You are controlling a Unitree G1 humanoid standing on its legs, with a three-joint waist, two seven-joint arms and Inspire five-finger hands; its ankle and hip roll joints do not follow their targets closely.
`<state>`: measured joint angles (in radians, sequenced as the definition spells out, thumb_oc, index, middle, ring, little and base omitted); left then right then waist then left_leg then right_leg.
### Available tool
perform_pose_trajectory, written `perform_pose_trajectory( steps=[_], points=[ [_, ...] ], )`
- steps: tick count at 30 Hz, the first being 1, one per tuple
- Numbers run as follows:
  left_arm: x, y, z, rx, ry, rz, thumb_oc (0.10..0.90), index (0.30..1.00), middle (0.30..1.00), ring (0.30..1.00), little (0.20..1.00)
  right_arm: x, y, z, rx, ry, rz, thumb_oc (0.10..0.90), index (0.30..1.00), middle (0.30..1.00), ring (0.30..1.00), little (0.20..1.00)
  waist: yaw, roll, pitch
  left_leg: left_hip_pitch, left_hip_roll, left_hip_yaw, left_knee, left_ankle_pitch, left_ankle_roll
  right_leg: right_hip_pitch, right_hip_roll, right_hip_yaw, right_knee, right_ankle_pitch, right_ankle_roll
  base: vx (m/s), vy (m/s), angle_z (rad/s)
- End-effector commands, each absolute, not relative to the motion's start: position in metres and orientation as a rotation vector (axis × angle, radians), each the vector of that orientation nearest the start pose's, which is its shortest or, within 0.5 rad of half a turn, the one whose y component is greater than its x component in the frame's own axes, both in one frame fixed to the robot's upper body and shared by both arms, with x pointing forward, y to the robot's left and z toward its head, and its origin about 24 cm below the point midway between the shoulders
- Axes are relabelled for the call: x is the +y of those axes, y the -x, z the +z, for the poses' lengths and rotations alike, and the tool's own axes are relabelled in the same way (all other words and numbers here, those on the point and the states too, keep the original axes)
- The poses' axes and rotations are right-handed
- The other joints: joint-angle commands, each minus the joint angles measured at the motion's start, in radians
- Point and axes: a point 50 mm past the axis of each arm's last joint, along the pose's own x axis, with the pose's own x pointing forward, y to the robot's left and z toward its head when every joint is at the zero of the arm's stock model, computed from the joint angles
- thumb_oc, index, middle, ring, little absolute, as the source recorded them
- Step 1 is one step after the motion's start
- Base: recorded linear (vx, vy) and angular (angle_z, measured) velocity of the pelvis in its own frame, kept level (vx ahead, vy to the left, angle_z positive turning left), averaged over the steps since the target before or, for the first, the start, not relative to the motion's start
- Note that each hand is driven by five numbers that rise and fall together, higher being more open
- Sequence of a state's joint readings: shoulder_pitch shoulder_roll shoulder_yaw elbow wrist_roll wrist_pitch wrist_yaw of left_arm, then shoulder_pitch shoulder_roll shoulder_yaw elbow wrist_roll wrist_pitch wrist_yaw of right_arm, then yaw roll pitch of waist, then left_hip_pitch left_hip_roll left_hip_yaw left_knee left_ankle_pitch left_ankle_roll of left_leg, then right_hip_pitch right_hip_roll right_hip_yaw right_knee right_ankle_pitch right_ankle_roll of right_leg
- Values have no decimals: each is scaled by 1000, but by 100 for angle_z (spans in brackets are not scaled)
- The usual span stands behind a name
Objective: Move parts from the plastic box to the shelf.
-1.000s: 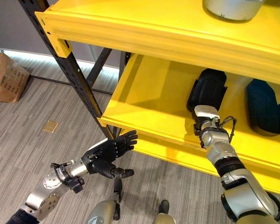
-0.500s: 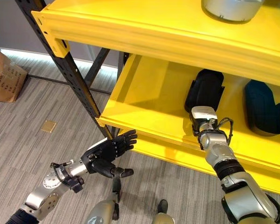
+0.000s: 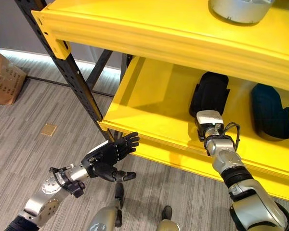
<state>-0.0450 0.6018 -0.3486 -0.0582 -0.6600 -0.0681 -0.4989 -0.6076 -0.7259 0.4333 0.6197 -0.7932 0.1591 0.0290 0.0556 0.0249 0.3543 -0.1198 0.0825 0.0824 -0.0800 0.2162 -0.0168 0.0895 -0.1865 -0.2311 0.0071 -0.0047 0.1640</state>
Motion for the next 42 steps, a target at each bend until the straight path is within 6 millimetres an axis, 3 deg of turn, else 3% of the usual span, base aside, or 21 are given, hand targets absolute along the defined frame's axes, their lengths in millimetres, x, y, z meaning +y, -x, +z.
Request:
perform_pose_trajectory(
  steps=[1,11,25,35,42],
  points=[
    [147,-236,104,-228,119,-878,900,1000,1000,1000,1000,-270,-340,87,269,1773,137,900,1000,1000,1000,1000,7,-26,-23,58,16,52,77,-192,3,-96,12,51,111,-30,-49,0,0,0],
    [147,-235,104,-241,124,-857,900,1000,1000,1000,1000,-258,-330,83,204,1743,141,900,1000,1000,1000,1000,-15,-29,-22,60,18,60,77,-194,4,-103,13,65,114,-29,-48,-1,6,-1],
    [146,-233,101,-233,133,-854,900,1000,1000,1000,1000,-272,-320,70,259,1706,70,900,1000,1000,1000,1000,-29,-24,-33,75,20,67,74,-199,5,-101,13,70,116,-32,-49,5,4,-2],
    [144,-234,102,-230,145,-854,900,1000,1000,1000,1000,-277,-321,70,222,1542,-53,900,1000,1000,1000,1000,-31,-11,-36,80,17,63,78,-204,5,-96,11,68,117,-35,-51,5,4,-1],
    [142,-234,100,-223,154,-860,900,1000,1000,1000,1000,-271,-327,71,196,1463,-34,900,1000,1000,1000,1000,-30,-1,-39,87,15,60,80,-206,5,-93,9,64,121,-38,-55,4,2,0]
  ],
)
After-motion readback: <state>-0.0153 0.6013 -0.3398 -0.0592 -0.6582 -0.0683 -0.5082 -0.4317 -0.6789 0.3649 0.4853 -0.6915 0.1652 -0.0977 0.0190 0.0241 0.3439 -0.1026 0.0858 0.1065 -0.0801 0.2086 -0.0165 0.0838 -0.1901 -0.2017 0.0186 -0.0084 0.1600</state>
